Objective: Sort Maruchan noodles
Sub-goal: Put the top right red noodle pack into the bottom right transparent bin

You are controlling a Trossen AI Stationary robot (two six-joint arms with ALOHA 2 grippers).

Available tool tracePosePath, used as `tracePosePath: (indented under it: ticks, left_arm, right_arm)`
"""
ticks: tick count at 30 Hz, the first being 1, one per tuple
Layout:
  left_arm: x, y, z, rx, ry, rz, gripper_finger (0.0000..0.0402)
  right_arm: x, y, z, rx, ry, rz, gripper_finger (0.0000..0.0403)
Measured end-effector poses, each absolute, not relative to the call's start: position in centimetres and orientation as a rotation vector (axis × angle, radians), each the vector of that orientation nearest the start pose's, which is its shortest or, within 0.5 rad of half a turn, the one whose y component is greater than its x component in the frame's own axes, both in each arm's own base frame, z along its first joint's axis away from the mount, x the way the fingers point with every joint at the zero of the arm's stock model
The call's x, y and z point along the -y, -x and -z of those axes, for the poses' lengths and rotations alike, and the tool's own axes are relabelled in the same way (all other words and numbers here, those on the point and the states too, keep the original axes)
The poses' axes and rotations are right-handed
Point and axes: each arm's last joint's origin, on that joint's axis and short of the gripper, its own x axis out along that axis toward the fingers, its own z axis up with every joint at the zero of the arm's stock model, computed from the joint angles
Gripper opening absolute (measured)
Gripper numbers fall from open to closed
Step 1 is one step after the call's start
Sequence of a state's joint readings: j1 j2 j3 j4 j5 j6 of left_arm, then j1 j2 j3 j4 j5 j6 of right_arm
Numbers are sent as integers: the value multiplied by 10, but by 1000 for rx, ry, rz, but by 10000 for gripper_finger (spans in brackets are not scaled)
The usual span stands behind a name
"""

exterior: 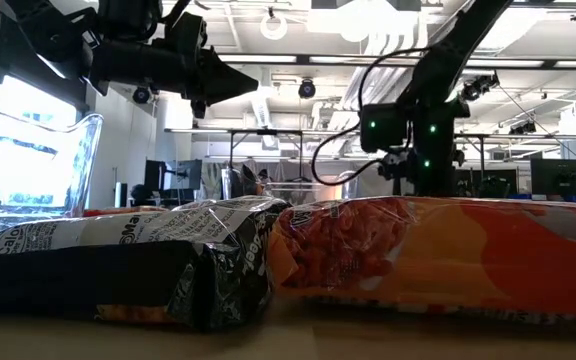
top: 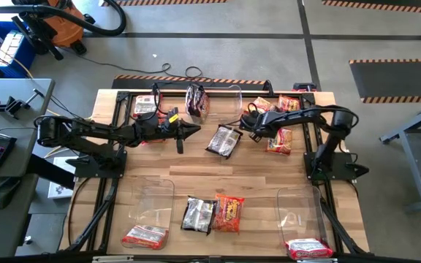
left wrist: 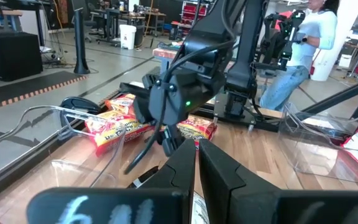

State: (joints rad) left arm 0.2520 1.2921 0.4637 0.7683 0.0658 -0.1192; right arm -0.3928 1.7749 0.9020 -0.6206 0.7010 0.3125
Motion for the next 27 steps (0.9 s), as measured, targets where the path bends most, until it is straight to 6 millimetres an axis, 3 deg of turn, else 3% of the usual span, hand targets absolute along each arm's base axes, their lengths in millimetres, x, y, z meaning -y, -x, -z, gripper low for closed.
tracePosePath:
  ticks: [7,16,23,27]
  left_arm:
    - [-61,-246,-211,-49,129,-190,12]
    - [-61,-246,-211,-50,129,-190,12]
    - [-61,-246,-211,-49,129,-190,12]
    - [-61,-246,-211,-49,129,-189,12]
  right_arm:
    - [136,-253,-119,-1379,-54,1092,192]
    - [139,-251,-119,-1406,-46,1062,16]
    - [131,-259,-131,-1473,-158,939,6]
    - [122,-267,-142,-1529,-277,784,3]
